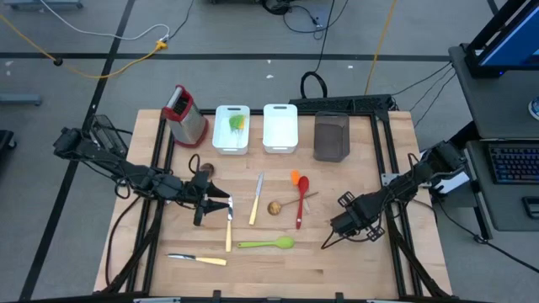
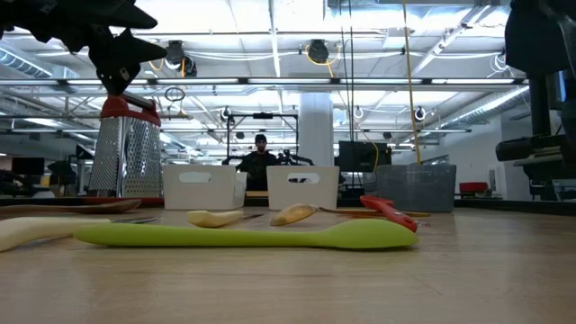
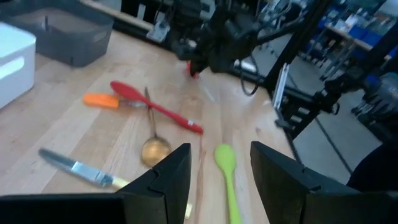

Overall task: Pick & Place Kitchen Items
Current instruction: Put the red spatula into the left white bin

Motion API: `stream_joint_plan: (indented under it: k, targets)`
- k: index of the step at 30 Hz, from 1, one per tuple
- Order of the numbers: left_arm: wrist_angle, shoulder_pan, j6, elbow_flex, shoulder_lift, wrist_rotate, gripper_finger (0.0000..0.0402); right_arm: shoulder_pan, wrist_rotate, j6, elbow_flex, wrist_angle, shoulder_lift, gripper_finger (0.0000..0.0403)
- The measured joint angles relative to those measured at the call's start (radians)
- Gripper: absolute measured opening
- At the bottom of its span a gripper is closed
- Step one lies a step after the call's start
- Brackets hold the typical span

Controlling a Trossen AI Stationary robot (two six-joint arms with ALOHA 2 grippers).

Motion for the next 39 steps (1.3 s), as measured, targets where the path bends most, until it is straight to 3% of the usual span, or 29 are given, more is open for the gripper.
stream_joint_plan:
  k: [10, 16, 21, 29, 39]
  targets:
    - [0.050, 0.000, 0.013, 0.000, 0.000, 0.000, 0.0168, -0.066, 0.040, 0.021, 0.040, 0.065, -0.091, 0.0021]
    - [0.085, 0.000, 0.001, 0.000, 0.000, 0.000, 0.0168, -0.157, -0.062, 0.065, 0.091, 0.153, -0.126, 0.0021]
    - [0.164, 0.000, 0.002, 0.000, 0.000, 0.000, 0.0168, -0.195, -0.073, -0.011, 0.167, 0.124, -0.126, 0.0021]
    - [0.313, 0.000, 0.009, 0.000, 0.000, 0.000, 0.0168, -0.242, 0.123, -0.138, 0.316, 0.184, -0.126, 0.0021]
    - [0.444, 0.000, -0.025, 0.000, 0.001, -0.016, 0.0168, -0.296, 0.359, -0.567, 0.395, 0.610, -0.127, 0.0021]
